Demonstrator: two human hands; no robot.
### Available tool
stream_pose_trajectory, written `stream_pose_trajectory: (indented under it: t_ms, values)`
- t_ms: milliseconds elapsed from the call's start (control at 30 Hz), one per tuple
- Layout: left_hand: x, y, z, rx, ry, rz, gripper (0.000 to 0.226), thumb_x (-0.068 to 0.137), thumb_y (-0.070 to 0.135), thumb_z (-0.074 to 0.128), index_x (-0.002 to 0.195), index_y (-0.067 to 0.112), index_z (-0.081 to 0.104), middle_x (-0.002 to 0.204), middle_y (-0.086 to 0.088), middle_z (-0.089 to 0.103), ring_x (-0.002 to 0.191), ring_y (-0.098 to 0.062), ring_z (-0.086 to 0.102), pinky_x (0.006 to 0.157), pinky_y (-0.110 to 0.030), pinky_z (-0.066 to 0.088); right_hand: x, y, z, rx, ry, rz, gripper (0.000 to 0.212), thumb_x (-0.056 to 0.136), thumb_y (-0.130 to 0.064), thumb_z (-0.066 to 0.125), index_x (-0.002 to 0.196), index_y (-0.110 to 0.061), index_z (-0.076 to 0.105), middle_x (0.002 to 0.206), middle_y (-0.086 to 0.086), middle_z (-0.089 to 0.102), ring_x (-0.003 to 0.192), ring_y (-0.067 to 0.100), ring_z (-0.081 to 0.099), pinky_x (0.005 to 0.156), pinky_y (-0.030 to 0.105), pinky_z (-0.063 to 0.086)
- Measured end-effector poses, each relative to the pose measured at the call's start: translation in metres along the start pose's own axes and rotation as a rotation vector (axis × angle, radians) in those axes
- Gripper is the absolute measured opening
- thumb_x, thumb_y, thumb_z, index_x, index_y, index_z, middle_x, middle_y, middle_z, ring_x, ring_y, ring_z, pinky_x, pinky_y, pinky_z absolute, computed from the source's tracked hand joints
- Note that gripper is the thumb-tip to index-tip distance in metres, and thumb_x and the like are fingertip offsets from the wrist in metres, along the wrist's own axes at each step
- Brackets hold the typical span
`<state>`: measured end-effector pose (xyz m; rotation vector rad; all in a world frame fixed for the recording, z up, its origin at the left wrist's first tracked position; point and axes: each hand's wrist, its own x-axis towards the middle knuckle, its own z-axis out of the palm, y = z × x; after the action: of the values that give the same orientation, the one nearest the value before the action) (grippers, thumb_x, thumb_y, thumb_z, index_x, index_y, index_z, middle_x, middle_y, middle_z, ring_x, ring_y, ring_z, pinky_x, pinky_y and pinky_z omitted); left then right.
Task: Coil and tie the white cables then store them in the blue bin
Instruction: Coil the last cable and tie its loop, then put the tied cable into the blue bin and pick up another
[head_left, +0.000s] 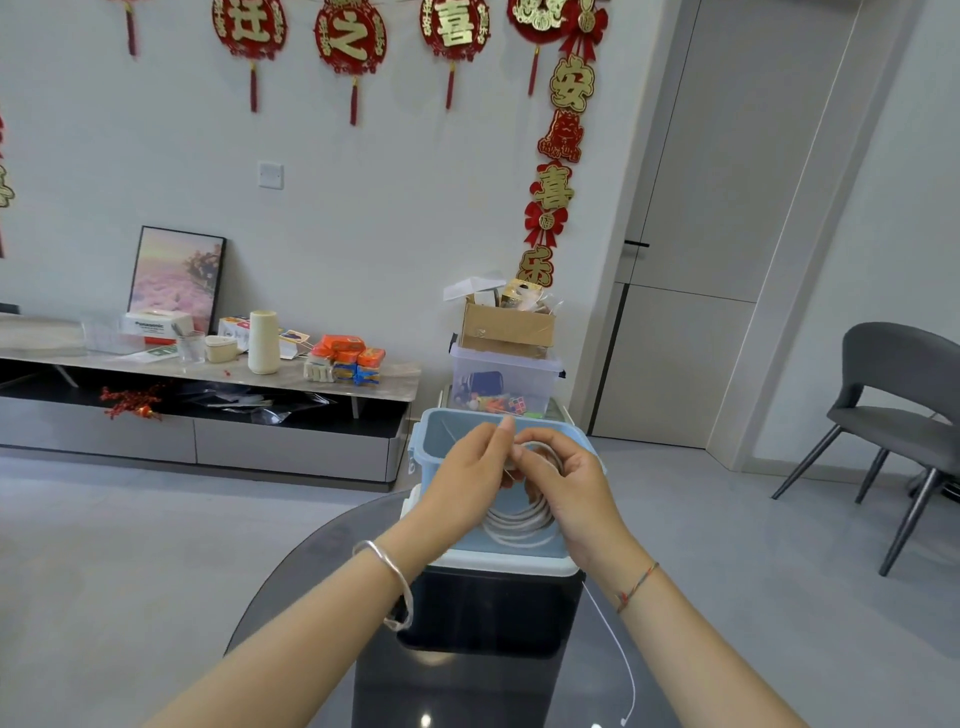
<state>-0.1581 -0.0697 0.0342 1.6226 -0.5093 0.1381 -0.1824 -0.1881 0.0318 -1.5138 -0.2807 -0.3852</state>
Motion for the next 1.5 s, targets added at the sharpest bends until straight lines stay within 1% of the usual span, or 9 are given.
stream_pose_trajectory:
  t_ms: [233, 333, 567, 733, 933, 1033, 1300, 1400, 1500]
  values:
    - [-0.025, -0.044, 0.020, 0.006, 0.142, 0.111, 0.038, 0.102, 0.031, 0.033, 0.091, 0.003, 0.055, 0.074, -0.004, 0.057, 0.067, -0.010, 0.053, 0.064, -0.029, 0.046, -0.019, 0.032, -0.004, 0.131, 0.177, 0.085, 0.003, 0.084, -0.011, 0.066, 0.087, -0.013, 0.066, 0.080, -0.003, 0.069, 0.072, 0.005, 0.064, 0.063, 0.017, 0.051]
    - [-0.028, -0.060, 0.025, 0.026, 0.120, 0.145, 0.029, 0.102, 0.025, 0.037, 0.084, 0.006, 0.050, 0.068, 0.002, 0.053, 0.061, -0.001, 0.049, 0.060, -0.017, 0.041, -0.031, 0.046, -0.010, 0.072, 0.175, 0.091, 0.005, 0.087, -0.013, 0.064, 0.091, -0.013, 0.067, 0.081, -0.006, 0.070, 0.072, 0.001, 0.063, 0.064, 0.014, 0.049]
    - [-0.034, -0.108, 0.055, 0.048, -0.080, -0.087, 0.029, 0.102, 0.030, 0.036, 0.077, 0.015, 0.041, 0.065, 0.004, 0.050, 0.059, -0.006, 0.049, 0.060, -0.021, 0.039, -0.062, 0.095, -0.043, -0.127, 0.175, 0.140, 0.009, 0.092, -0.011, 0.057, 0.097, -0.009, 0.065, 0.070, -0.013, 0.064, 0.059, -0.003, 0.055, 0.060, 0.010, 0.044]
    - [-0.033, -0.134, 0.082, 0.137, -0.166, -0.266, 0.033, 0.102, 0.035, 0.035, 0.076, 0.015, 0.041, 0.060, 0.003, 0.050, 0.047, -0.006, 0.042, 0.047, -0.014, 0.034, -0.067, 0.122, -0.078, -0.284, 0.082, 0.220, 0.009, 0.094, -0.016, 0.056, 0.099, -0.012, 0.062, 0.086, -0.006, 0.064, 0.071, -0.002, 0.058, 0.070, 0.013, 0.045]
    - [-0.031, -0.151, 0.090, 0.077, -0.139, -0.296, 0.032, 0.101, 0.033, 0.040, 0.074, 0.015, 0.041, 0.062, 0.003, 0.049, 0.046, -0.008, 0.041, 0.046, -0.014, 0.036, -0.061, 0.122, -0.127, -0.387, 0.061, 0.428, 0.030, 0.100, -0.028, 0.043, 0.095, -0.011, 0.068, 0.076, 0.003, 0.064, 0.062, 0.014, 0.057, 0.055, 0.020, 0.046]
    - [-0.031, -0.157, 0.088, 0.057, -0.104, -0.320, 0.032, 0.101, 0.032, 0.040, 0.074, 0.014, 0.041, 0.063, 0.001, 0.048, 0.047, -0.009, 0.041, 0.043, -0.012, 0.035, -0.066, 0.133, -0.161, -0.677, 0.110, 0.394, 0.016, 0.096, -0.016, 0.051, 0.091, -0.016, 0.067, 0.081, 0.002, 0.065, 0.066, 0.015, 0.058, 0.060, 0.020, 0.051]
    - [-0.037, -0.170, 0.095, 0.062, -0.074, -0.367, 0.032, 0.101, 0.032, 0.042, 0.075, 0.013, 0.041, 0.063, 0.000, 0.049, 0.049, -0.012, 0.040, 0.041, -0.011, 0.033, -0.104, 0.151, -0.185, -1.530, -0.521, 0.166, 0.039, 0.098, -0.015, 0.044, 0.133, -0.030, 0.052, 0.143, -0.016, 0.044, 0.128, 0.010, 0.046, 0.098, 0.024, 0.039]
    - [-0.041, -0.170, 0.101, 0.040, -0.073, -0.391, 0.032, 0.100, 0.032, 0.042, 0.076, 0.012, 0.041, 0.063, 0.000, 0.048, 0.049, -0.012, 0.040, 0.040, -0.011, 0.034, -0.114, 0.151, -0.189, -1.711, -0.601, 0.061, 0.028, 0.092, -0.015, 0.055, 0.119, -0.021, 0.062, 0.130, -0.008, 0.058, 0.113, 0.016, 0.059, 0.081, 0.028, 0.050]
    - [-0.046, -0.169, 0.108, 0.030, -0.072, -0.413, 0.033, 0.100, 0.033, 0.042, 0.075, 0.012, 0.042, 0.062, 0.000, 0.048, 0.049, -0.012, 0.039, 0.040, -0.012, 0.034, -0.127, 0.155, -0.194, -1.824, -0.644, -0.125, 0.043, 0.039, -0.008, 0.090, 0.077, -0.018, 0.074, 0.083, -0.007, 0.072, 0.065, 0.012, 0.068, 0.042, 0.018, 0.044]
